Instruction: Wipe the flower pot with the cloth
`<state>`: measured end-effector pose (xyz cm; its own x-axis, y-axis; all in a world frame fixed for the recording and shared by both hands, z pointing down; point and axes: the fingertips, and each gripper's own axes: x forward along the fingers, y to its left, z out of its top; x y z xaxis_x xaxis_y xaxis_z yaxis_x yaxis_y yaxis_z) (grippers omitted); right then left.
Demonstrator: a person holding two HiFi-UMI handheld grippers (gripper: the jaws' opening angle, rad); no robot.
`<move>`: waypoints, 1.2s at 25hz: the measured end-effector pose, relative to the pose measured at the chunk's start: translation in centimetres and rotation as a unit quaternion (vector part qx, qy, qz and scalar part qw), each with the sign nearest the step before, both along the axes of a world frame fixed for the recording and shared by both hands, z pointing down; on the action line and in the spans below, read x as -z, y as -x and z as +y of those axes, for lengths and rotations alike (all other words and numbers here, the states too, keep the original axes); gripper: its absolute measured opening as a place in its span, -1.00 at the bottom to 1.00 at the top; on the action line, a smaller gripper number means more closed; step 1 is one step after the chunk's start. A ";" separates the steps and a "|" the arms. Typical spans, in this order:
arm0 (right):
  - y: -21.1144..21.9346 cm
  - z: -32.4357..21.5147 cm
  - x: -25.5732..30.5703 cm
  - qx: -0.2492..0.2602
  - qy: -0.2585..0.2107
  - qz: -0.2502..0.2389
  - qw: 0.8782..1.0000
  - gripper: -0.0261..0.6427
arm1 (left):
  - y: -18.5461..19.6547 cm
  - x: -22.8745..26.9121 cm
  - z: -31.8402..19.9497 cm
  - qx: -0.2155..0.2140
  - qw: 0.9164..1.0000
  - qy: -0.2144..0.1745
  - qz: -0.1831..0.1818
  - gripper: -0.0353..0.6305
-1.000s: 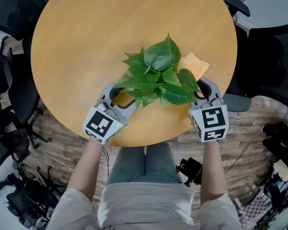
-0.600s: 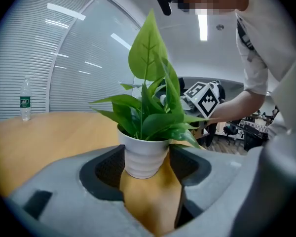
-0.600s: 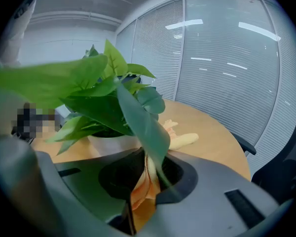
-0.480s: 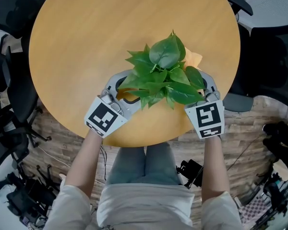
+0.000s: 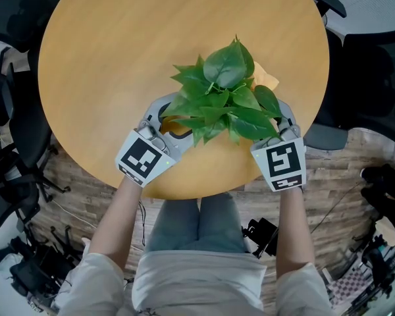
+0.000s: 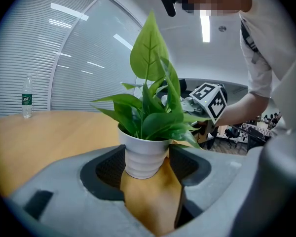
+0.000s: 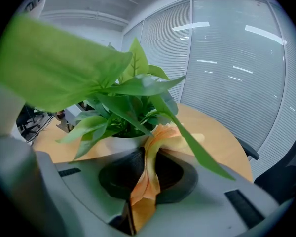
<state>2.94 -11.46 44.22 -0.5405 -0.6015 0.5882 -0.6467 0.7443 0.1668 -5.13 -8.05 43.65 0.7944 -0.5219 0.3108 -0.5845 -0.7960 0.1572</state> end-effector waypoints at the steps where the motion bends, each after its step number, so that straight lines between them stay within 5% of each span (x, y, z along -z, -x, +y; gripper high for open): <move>1: 0.0 0.1 0.0 -0.001 0.000 -0.001 1.000 -0.75 | 0.0 0.0 0.0 0.001 1.000 -0.001 0.002 -0.05; 30: -0.1 4.2 -0.7 -0.008 0.009 -0.006 1.000 -0.75 | -1.1 -0.2 0.6 0.097 0.995 0.008 0.002 -0.05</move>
